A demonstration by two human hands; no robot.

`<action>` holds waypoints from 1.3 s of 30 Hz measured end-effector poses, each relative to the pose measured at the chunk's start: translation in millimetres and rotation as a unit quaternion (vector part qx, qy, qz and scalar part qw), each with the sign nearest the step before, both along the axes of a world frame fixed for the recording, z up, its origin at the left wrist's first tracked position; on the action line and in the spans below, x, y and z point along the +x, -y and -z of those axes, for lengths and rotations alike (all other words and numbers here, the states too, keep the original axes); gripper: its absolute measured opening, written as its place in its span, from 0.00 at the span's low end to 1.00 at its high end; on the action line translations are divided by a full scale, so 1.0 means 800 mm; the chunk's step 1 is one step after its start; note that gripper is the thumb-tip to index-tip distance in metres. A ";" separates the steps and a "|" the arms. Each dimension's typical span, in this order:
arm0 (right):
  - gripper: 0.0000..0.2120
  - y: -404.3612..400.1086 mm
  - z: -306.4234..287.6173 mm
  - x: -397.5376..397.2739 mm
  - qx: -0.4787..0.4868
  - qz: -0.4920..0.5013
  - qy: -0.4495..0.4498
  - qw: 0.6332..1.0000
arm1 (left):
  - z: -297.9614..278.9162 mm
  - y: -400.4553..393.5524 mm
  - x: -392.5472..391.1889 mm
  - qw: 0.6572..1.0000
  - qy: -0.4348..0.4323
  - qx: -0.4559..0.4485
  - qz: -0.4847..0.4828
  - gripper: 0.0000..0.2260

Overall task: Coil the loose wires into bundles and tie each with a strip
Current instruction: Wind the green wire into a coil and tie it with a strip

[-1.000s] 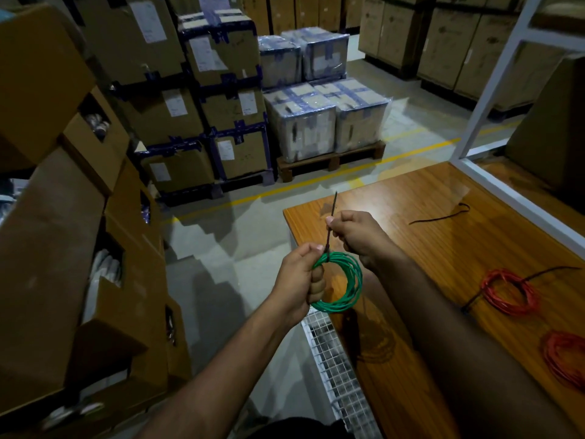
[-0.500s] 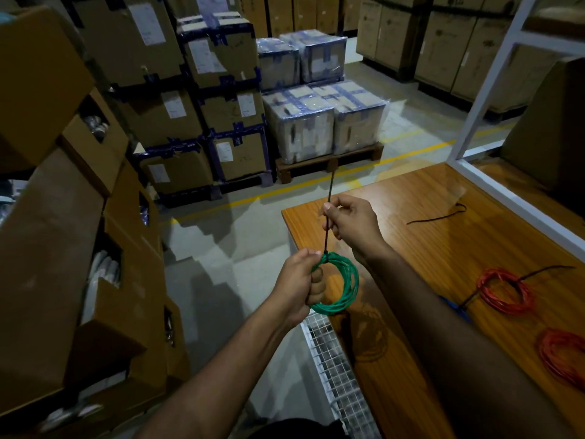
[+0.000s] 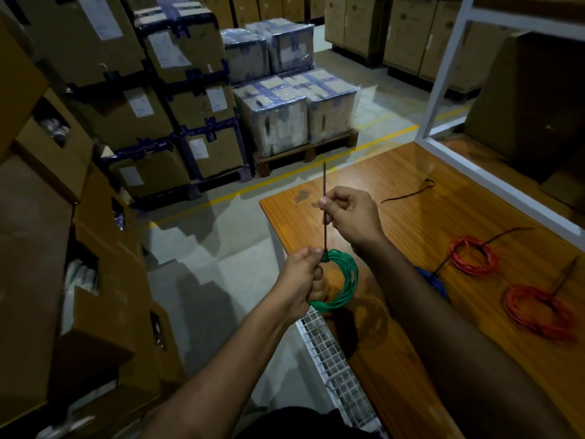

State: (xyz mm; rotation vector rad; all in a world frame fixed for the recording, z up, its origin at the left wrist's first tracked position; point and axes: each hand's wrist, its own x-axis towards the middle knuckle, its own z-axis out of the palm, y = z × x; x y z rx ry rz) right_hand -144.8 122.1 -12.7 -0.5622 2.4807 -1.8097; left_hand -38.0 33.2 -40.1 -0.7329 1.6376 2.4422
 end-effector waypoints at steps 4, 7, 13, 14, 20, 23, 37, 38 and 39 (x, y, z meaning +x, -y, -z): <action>0.08 -0.041 -0.027 0.045 -0.024 -0.016 -0.063 0.998 | 0.000 -0.016 -0.011 0.998 -0.012 -0.051 0.033 0.09; 0.07 -0.075 -0.031 0.061 -0.069 0.001 -0.064 0.996 | -0.013 -0.025 -0.021 0.997 -0.024 -0.010 0.071 0.08; 0.09 -0.163 -0.021 0.059 0.041 0.068 -0.015 0.997 | -0.019 -0.074 -0.036 0.985 -0.032 0.006 0.169 0.12; 0.11 -0.181 -0.014 0.065 0.074 0.058 0.011 0.996 | -0.019 -0.084 -0.038 0.982 -0.035 0.001 0.184 0.11; 0.13 -0.268 0.026 0.127 -0.010 -0.016 0.149 0.989 | -0.017 -0.140 -0.043 0.948 -0.054 -0.009 0.312 0.12; 0.11 -0.299 0.042 0.149 -0.062 0.031 0.151 0.986 | -0.022 -0.167 -0.040 0.931 0.000 0.059 0.359 0.11; 0.07 -0.354 0.115 0.192 -0.060 0.387 0.199 0.898 | 0.062 -0.231 -0.021 0.787 -0.219 -0.506 0.278 0.10; 0.09 -0.354 0.116 0.196 -0.037 0.386 0.191 0.902 | 0.061 -0.232 -0.018 0.785 -0.227 -0.512 0.267 0.09; 0.11 -0.354 0.116 0.200 -0.007 0.387 0.178 0.905 | 0.061 -0.233 -0.015 0.783 -0.232 -0.517 0.258 0.09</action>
